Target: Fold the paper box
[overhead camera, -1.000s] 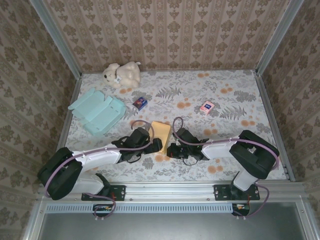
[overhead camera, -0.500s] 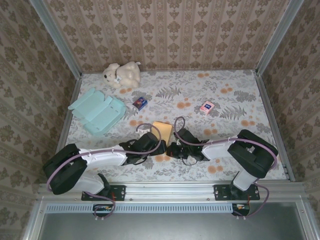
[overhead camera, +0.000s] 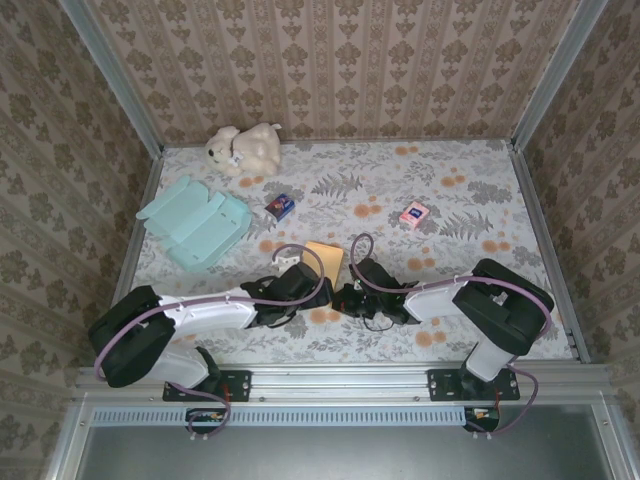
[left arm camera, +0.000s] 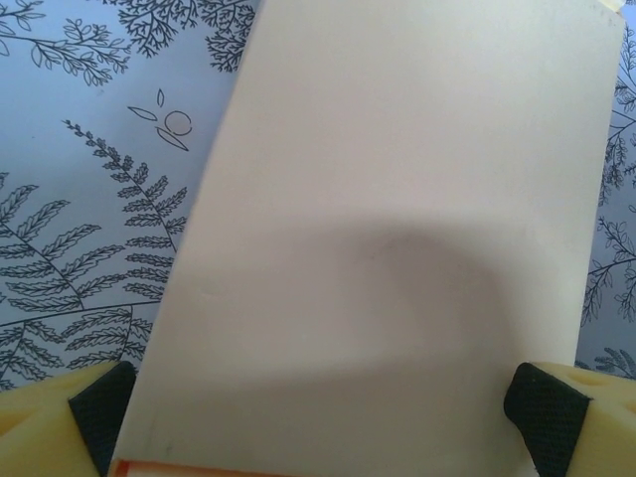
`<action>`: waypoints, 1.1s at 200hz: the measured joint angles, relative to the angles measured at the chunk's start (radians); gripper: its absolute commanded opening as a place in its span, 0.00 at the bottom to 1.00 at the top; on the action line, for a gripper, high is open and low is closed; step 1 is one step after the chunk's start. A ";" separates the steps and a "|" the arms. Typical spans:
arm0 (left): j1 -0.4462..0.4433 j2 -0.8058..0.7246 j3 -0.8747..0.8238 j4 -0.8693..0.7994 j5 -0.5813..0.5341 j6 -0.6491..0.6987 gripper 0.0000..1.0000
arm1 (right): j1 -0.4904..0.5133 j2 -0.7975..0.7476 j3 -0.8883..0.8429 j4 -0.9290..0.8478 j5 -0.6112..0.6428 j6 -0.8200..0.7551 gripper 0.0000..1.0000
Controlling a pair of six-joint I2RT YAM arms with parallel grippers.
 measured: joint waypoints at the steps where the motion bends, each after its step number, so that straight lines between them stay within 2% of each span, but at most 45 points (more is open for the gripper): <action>1: 0.002 -0.001 0.000 0.000 0.000 0.000 1.00 | 0.000 0.000 0.000 0.000 0.001 0.000 0.00; 48: 0.049 -0.067 -0.004 0.001 0.055 -0.002 1.00 | 0.006 -0.081 0.000 -0.059 0.065 -0.069 0.01; 90: 0.158 -0.204 -0.008 -0.015 0.092 0.025 1.00 | 0.003 -0.218 0.019 -0.201 0.126 -0.175 0.01; 109: 0.218 -0.279 -0.012 -0.033 0.096 0.050 1.00 | -0.024 -0.249 0.030 -0.254 0.128 -0.211 0.01; 135: 0.282 -0.327 -0.012 -0.053 0.098 0.095 1.00 | -0.114 -0.251 0.077 -0.323 0.104 -0.257 0.01; 161: 0.320 -0.276 -0.012 -0.032 0.103 0.147 1.00 | -0.205 -0.174 0.163 -0.341 0.055 -0.296 0.01; 220: 0.372 0.022 0.049 0.126 0.185 0.206 1.00 | -0.315 0.044 0.279 -0.338 -0.053 -0.336 0.01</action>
